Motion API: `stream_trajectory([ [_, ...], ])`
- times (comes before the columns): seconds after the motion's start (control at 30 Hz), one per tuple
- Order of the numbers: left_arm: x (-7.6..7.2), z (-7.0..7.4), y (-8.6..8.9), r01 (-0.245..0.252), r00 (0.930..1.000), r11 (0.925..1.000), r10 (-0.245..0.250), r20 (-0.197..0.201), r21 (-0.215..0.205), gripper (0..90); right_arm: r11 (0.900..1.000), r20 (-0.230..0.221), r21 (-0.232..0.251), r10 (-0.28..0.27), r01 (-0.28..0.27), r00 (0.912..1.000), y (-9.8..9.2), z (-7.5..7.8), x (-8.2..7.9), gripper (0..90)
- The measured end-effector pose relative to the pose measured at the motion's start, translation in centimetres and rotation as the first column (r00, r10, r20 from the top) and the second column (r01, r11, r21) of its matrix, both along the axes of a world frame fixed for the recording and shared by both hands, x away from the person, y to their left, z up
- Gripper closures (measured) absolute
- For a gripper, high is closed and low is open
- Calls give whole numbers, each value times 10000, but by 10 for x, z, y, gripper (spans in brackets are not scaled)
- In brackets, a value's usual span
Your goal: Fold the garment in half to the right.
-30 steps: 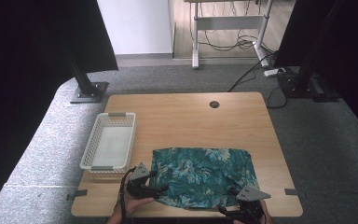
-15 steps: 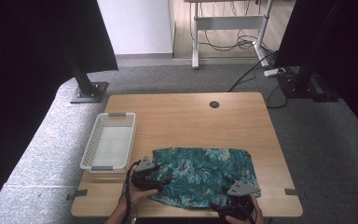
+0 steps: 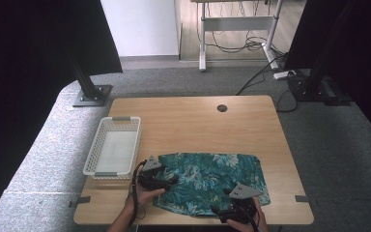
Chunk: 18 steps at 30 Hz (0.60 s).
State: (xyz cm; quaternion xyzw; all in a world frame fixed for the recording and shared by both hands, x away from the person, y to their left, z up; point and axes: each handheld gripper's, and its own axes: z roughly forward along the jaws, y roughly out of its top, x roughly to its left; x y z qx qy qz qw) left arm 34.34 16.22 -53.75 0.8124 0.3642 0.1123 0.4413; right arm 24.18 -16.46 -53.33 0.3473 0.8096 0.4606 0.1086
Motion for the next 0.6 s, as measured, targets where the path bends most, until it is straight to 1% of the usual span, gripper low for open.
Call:
stream_trajectory([
  [0.07, 3, -1, 1, -63, 10000, 10000, 63, -41, -23, 206, 10000, -67, -37, 13, -13, 10000, 7, -1, 4, 194],
  [0.13, 4, -1, 1, -106, 9999, 9999, 106, -68, -77, 206, 9998, -172, -193, 59, -62, 9998, 13, -3, 9, 194],
  [0.2, 4, -1, 0, -132, 9999, 9999, 132, -3, 25, 205, 9994, -316, -340, 25, -36, 9995, 18, -7, 13, 193],
  [0.27, 4, -1, 0, -99, 9999, 9999, 99, -22, 57, 205, 9990, -449, -443, -43, 23, 9990, 19, -11, 15, 192],
  [0.4, 5, -2, -1, -161, 9999, 9998, 161, 7, 90, 205, 9956, -590, -892, -327, 274, 9977, 17, -19, 19, 184],
  [0.5, 6, -2, -1, -200, 9998, 9997, 200, 24, 102, 204, 9929, -663, -1132, -451, 374, 9968, 16, -22, 20, 181],
  [0.6, 8, -3, -2, -247, 9997, 9997, 247, -15, 71, 204, 9919, -695, -1193, -531, 445, 9962, 15, -23, 20, 188],
])
